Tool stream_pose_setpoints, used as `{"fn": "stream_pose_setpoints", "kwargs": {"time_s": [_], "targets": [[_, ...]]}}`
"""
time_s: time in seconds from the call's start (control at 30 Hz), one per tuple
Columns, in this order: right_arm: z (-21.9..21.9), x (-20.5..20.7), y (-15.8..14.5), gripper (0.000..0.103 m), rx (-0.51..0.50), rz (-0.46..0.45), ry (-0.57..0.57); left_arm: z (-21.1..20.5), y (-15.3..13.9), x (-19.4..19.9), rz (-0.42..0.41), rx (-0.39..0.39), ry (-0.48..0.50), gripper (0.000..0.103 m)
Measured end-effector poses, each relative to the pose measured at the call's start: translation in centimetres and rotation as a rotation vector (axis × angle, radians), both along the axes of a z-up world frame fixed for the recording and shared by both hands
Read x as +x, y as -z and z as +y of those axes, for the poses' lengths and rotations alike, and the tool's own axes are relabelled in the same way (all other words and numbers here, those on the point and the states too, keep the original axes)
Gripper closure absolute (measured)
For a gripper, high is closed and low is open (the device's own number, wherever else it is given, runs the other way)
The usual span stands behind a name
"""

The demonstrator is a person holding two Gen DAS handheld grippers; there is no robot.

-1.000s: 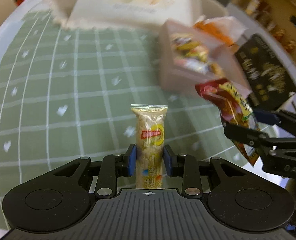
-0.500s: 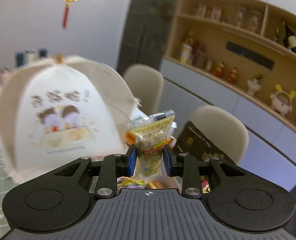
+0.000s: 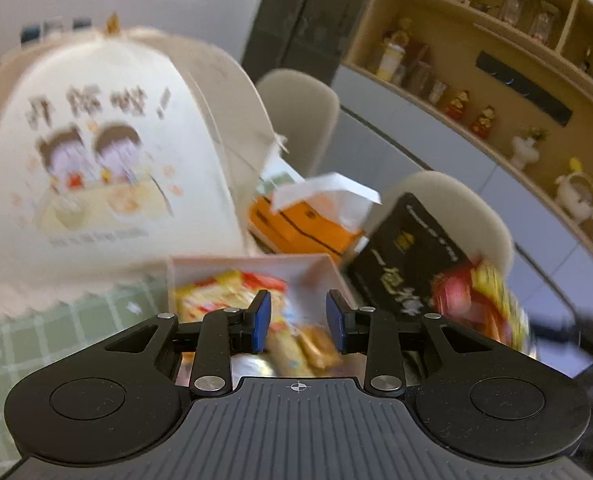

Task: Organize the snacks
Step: 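Lift both held snacks over the pink box and open both grippers inside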

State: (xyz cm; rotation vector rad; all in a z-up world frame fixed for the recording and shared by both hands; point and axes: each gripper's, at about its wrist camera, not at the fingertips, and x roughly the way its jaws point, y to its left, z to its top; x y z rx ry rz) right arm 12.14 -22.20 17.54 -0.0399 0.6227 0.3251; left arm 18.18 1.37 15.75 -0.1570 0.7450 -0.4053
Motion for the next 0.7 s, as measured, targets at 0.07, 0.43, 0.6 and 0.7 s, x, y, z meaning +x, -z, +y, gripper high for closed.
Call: {"fn": "stream_pose_setpoints", "kwargs": {"time_s": [0.07, 0.43, 0.6, 0.7], "targets": [[0.6, 2.7, -0.4, 0.032, 0.046, -0.009, -0.004, 0.1, -0.4, -0.4, -0.009, 0.047, -0.014, 0.069], [2.8, 5.6, 4.4, 0.017, 0.050, 0.063, 0.004, 3.1, 1.4, -5.0, 0.027, 0.127, -0.124, 0.069], [2.8, 1.1, 8.6, 0.017, -0.036, 0.104, -0.017, 3.9, 6.5, -9.7, 0.101, 0.108, -0.192, 0.069], [3.2, -1.7, 11.0, 0.017, -0.064, 0.134, -0.047, 4.2, 9.9, -12.9, 0.145, 0.104, -0.249, 0.069]]}}
